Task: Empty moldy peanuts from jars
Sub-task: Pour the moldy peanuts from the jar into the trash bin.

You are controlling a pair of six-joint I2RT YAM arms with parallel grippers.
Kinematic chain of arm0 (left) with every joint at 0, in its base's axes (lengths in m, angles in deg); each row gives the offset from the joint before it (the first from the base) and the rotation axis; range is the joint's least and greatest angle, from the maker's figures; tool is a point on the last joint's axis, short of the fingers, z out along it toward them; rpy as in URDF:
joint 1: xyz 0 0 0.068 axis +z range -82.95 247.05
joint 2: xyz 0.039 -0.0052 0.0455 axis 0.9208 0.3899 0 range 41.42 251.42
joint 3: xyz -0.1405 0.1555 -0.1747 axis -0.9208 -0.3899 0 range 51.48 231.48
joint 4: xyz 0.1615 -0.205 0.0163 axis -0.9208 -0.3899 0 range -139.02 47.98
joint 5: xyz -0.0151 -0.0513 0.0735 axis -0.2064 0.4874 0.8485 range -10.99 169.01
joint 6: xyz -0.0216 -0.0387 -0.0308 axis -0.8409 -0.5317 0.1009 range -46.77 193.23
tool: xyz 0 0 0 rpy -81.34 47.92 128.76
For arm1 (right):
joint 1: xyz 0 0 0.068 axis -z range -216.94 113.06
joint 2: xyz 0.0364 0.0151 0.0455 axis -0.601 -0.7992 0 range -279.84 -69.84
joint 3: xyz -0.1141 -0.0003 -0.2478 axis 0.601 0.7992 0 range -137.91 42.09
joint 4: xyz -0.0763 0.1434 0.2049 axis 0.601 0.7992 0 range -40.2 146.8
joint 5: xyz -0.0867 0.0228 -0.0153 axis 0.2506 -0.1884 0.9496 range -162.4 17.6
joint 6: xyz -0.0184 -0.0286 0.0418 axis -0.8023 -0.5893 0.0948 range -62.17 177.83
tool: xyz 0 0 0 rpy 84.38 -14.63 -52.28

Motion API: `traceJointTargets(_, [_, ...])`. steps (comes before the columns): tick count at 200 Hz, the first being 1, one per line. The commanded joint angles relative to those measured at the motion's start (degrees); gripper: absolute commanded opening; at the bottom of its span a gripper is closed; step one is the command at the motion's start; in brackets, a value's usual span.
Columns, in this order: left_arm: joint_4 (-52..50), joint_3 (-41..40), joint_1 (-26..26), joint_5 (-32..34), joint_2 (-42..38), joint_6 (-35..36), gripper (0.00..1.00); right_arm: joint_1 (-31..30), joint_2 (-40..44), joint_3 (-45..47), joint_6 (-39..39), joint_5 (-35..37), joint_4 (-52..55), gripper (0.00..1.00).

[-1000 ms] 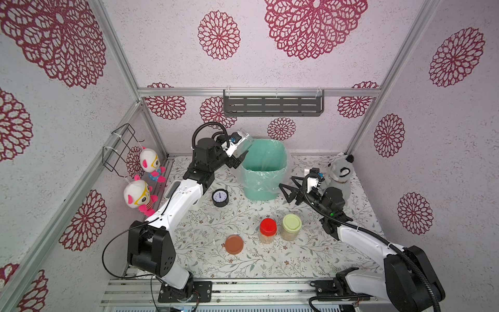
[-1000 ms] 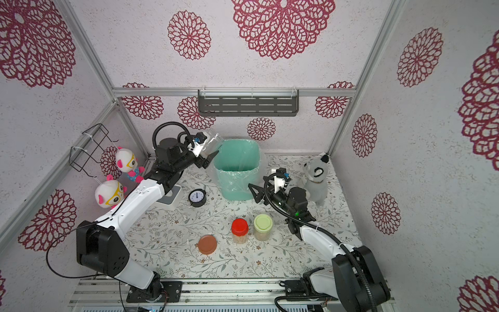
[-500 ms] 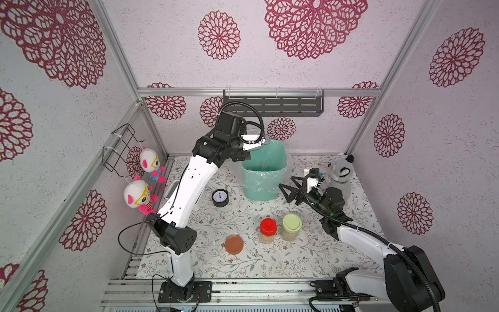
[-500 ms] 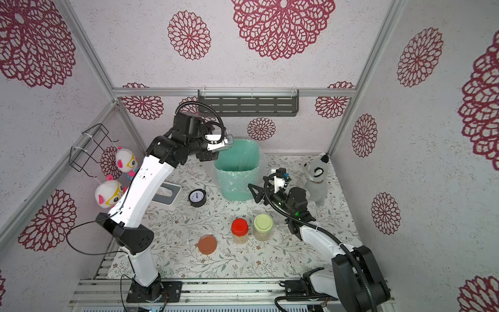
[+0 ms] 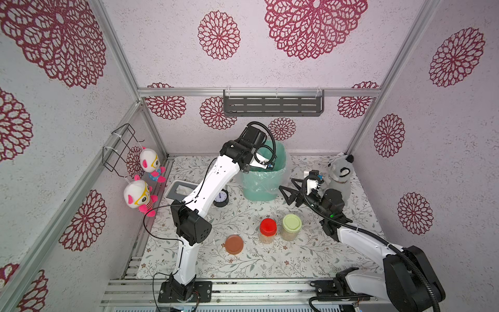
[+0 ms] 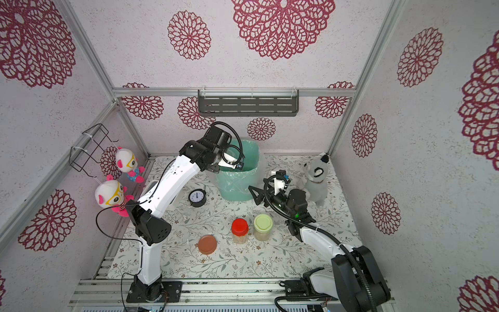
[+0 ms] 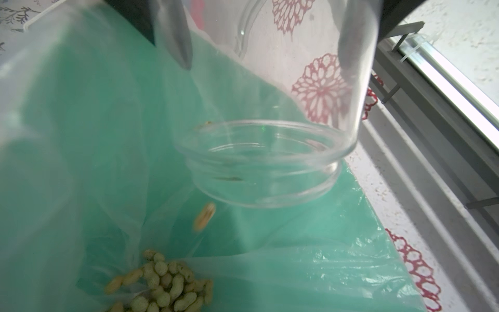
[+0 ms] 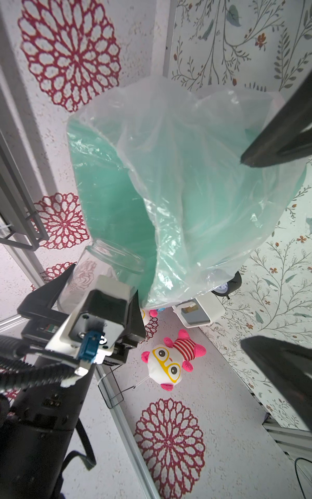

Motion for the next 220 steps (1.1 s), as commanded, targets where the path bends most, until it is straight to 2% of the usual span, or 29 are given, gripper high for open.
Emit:
traceJointTargets(1, [3.46,0.86,0.07,2.05,-2.55,3.32,0.00,-0.07,1.27,-0.20,-1.02,-0.15,-3.47,0.99])
traceJointTargets(47, [7.82,0.89,0.20,2.41,-3.17,2.34,0.00,-0.06,1.17,-0.29,-0.75,-0.06,-3.60,0.99])
traceJointTargets(74, [11.72,0.00,1.02,-0.18,-4.48,-2.66,0.00,-0.07,1.45,-0.45,-0.66,-0.02,-3.35,0.99])
traceJointTargets(98, [16.87,-5.00,2.51,-6.64,-9.40,-9.42,0.00,-0.12,2.04,-0.46,-0.62,0.14,-2.99,0.99])
traceJointTargets(180, [39.55,-30.72,11.18,-33.14,-24.93,-34.61,0.00,0.15,3.46,-5.03,1.61,-2.49,1.49,0.98])
traceJointTargets(220, [48.82,-42.77,14.11,-46.73,-30.32,-41.73,0.00,0.56,4.26,-9.79,2.94,-6.30,6.38,0.98])
